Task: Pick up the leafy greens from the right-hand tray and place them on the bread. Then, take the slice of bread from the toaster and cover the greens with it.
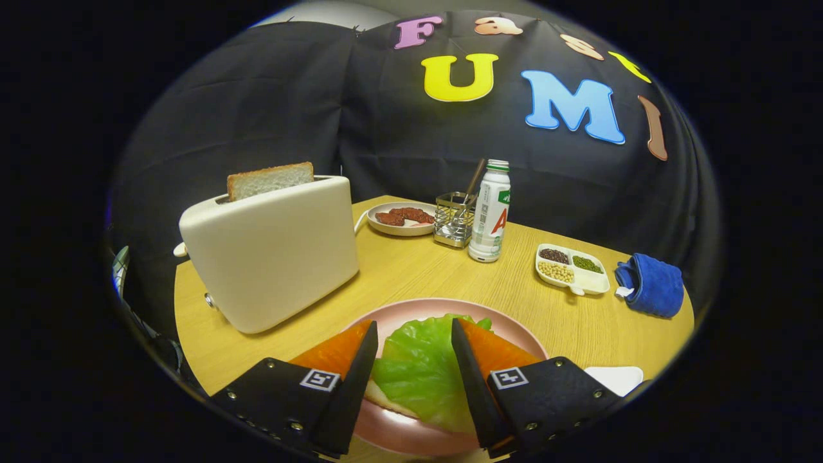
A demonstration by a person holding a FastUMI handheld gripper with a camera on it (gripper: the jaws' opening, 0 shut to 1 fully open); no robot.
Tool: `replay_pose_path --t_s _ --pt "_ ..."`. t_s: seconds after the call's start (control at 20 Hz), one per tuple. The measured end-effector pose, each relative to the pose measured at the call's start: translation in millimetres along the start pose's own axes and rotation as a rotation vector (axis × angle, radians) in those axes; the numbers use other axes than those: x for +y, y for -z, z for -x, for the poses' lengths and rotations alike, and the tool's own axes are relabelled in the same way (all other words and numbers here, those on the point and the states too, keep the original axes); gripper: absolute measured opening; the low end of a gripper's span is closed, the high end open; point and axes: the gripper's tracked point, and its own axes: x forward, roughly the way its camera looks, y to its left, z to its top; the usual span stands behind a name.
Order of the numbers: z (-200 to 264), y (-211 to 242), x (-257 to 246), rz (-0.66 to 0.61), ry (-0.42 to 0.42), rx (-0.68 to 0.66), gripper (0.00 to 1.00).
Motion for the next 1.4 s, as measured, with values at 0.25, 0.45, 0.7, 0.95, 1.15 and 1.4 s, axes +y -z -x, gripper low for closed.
replay_pose_path --t_s 0.25,0.45,0.7,0.95,1.15,1.4 --pt "10.4 -36.8 11.2 -0.008 0.015 -0.076 0.71" --pt "18.5 -82.8 50.0 -0.006 -0.026 -0.166 0.71" --pt "19.2 -116.6 109.1 -0.018 -0.119 -0.235 0.71" --pt "7.7 -132.1 157.6 -0.061 -0.181 -0.27 0.71" --pt "-9.1 -141.8 178.7 -0.068 -0.188 -0.294 0.71" --pt "-30.9 -146.9 182.1 -0.052 -0.131 -0.324 0.7"
